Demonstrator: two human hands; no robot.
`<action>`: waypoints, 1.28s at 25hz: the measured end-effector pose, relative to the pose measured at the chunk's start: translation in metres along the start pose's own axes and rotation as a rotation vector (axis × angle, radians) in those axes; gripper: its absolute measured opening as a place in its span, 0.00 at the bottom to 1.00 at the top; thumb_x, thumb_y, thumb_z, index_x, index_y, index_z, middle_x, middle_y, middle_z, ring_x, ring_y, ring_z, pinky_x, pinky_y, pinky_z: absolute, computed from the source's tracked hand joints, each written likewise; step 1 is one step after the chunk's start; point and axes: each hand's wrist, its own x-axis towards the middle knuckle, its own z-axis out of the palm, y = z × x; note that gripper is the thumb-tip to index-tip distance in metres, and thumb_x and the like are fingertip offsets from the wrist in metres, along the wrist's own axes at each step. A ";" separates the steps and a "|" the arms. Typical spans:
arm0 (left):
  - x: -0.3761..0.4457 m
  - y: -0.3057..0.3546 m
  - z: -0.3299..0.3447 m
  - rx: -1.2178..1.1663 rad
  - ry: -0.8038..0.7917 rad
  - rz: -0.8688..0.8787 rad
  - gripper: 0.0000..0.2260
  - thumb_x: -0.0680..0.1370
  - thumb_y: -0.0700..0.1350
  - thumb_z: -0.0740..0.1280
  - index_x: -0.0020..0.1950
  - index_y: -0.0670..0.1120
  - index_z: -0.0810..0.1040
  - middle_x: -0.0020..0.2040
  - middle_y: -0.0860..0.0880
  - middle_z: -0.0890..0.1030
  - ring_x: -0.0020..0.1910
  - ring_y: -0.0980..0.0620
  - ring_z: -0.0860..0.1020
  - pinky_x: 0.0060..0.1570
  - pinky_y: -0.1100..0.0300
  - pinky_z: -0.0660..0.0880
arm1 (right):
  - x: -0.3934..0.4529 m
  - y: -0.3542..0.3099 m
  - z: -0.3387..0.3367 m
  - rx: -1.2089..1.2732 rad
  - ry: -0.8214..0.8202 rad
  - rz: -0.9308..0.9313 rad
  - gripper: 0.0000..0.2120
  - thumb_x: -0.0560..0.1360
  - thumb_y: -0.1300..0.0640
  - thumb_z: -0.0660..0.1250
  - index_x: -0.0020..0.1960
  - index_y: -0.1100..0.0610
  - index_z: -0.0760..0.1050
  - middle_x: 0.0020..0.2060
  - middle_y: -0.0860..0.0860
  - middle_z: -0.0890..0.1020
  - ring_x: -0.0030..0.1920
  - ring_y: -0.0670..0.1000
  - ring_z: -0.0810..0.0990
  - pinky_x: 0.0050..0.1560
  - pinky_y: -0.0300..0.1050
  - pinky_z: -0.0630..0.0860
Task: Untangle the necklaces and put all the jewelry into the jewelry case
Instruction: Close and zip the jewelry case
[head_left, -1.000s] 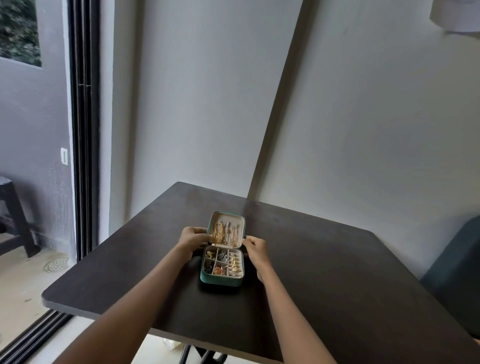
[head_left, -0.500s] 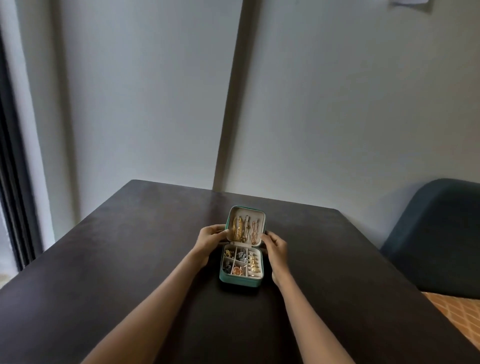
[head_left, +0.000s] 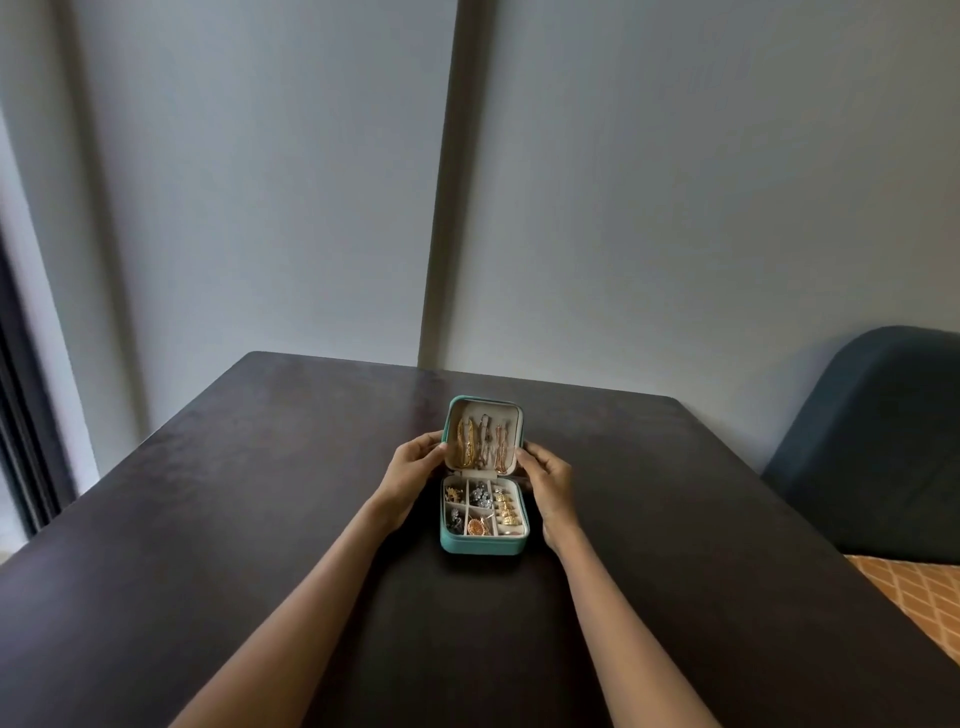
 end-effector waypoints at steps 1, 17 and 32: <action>0.000 -0.001 0.001 0.022 0.015 0.015 0.11 0.80 0.39 0.60 0.60 0.43 0.76 0.53 0.42 0.82 0.52 0.46 0.81 0.54 0.53 0.78 | 0.000 0.000 0.000 -0.005 0.009 -0.007 0.09 0.75 0.60 0.67 0.54 0.58 0.80 0.47 0.52 0.84 0.49 0.51 0.83 0.52 0.48 0.79; -0.028 -0.001 -0.003 0.068 0.060 0.084 0.18 0.73 0.24 0.62 0.52 0.44 0.81 0.61 0.41 0.78 0.49 0.54 0.81 0.52 0.58 0.78 | -0.047 -0.012 -0.002 0.002 0.145 -0.046 0.13 0.72 0.72 0.66 0.47 0.56 0.80 0.40 0.48 0.82 0.42 0.46 0.81 0.39 0.35 0.79; -0.060 0.002 -0.001 0.447 -0.126 0.058 0.24 0.72 0.43 0.73 0.66 0.52 0.72 0.67 0.54 0.63 0.68 0.54 0.66 0.62 0.65 0.67 | -0.058 -0.019 -0.003 -0.206 0.086 -0.041 0.08 0.75 0.55 0.68 0.54 0.53 0.80 0.47 0.45 0.81 0.46 0.43 0.78 0.44 0.32 0.72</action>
